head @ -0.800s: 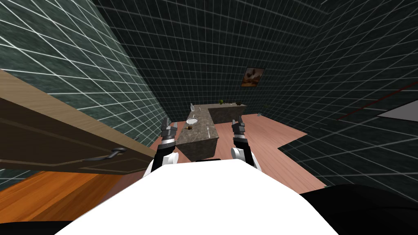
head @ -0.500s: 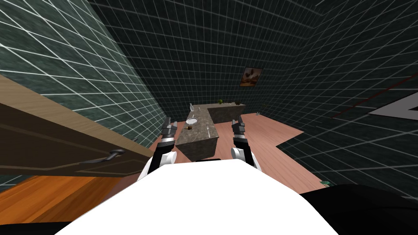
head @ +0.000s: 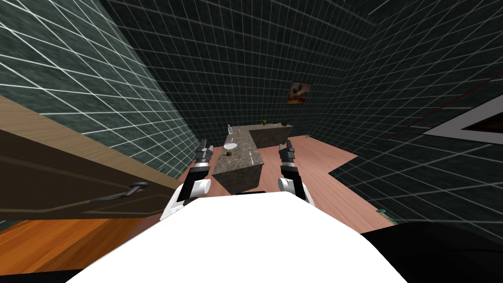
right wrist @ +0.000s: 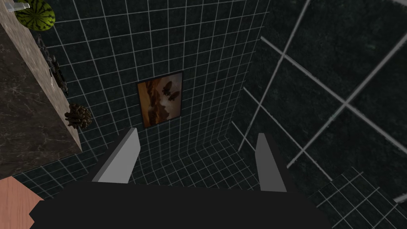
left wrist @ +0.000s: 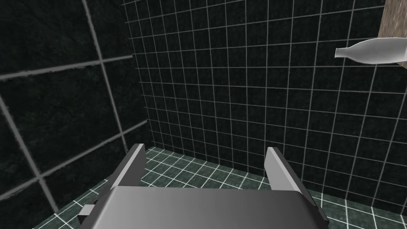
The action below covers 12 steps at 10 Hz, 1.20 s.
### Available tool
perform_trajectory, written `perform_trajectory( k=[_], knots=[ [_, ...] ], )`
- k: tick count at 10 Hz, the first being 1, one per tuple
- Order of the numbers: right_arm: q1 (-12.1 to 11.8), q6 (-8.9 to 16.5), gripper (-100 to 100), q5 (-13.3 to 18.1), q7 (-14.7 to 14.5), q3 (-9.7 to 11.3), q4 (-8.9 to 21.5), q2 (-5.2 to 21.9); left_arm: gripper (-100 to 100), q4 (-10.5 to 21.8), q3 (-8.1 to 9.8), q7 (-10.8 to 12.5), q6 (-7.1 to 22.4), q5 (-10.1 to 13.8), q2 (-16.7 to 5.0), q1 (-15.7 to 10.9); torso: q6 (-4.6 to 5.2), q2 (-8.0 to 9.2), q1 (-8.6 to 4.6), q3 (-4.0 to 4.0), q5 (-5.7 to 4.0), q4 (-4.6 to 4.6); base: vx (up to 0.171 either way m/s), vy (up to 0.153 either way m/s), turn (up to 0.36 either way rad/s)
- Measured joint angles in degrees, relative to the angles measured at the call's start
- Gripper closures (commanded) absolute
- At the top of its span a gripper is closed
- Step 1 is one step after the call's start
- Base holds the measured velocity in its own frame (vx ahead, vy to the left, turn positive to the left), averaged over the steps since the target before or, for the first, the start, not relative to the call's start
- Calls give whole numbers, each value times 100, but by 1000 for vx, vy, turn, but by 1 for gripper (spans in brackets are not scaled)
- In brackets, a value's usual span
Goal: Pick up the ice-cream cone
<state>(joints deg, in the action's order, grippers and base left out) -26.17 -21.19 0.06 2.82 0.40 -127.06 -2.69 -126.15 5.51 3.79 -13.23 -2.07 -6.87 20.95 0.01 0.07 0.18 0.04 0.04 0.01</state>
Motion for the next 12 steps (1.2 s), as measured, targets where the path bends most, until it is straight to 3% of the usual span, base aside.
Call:
perform_trajectory(
  k=[12],
  knots=[
    [0,0,0,0,0,0,0,0,-100,210,474,205,1627,88,-113,-753,-1,1,-6,1,-1,0,-25,31,-58]
  ],
)
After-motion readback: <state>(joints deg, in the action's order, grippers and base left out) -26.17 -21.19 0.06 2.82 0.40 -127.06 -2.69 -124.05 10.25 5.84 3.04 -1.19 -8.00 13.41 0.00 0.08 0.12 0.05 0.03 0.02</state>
